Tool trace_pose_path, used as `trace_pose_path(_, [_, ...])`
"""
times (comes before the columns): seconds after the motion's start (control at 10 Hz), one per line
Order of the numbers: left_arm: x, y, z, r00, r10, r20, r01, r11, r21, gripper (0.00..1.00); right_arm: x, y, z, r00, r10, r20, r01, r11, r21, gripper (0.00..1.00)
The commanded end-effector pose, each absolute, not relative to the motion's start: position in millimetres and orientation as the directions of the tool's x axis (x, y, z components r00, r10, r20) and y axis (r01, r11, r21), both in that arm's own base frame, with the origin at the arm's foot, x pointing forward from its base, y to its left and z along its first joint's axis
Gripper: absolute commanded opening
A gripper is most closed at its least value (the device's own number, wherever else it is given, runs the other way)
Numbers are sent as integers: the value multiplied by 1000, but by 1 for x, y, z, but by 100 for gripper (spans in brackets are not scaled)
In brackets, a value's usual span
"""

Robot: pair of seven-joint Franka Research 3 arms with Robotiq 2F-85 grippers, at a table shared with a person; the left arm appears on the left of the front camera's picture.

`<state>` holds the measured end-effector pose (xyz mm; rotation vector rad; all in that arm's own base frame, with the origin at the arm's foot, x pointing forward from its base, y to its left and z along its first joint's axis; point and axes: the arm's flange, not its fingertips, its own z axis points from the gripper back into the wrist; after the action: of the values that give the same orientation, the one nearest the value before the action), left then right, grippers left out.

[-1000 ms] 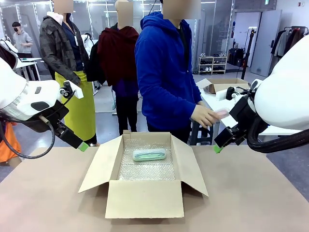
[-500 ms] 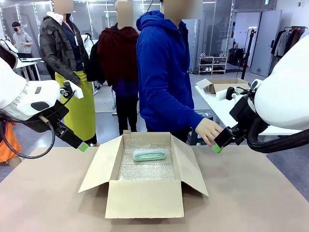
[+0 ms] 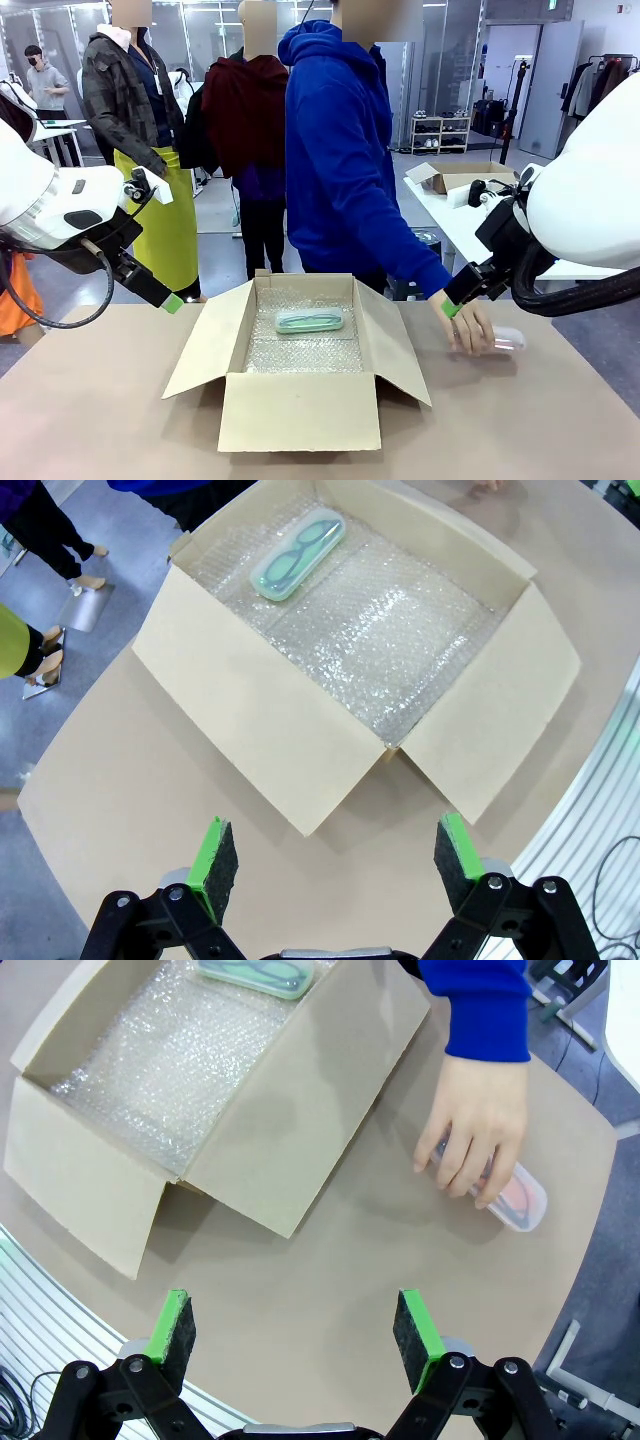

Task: Pack the glasses set securely to prepare it for shipping.
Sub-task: Put the Glasses case from the right side of the table into the Package Box.

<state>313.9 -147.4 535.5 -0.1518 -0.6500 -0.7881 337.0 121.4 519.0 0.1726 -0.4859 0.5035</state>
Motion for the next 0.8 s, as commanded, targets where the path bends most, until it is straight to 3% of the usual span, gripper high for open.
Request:
trace_pose_path(0.0, [314, -146, 535, 518, -610, 600, 707, 700, 101, 100, 337, 123, 518, 766, 417, 489, -495, 868, 35, 100])
trace_pose_path(0.7, [314, -146, 535, 518, -610, 600, 707, 700, 101, 100, 340, 114, 522, 767, 438, 469, -500, 866, 9, 100])
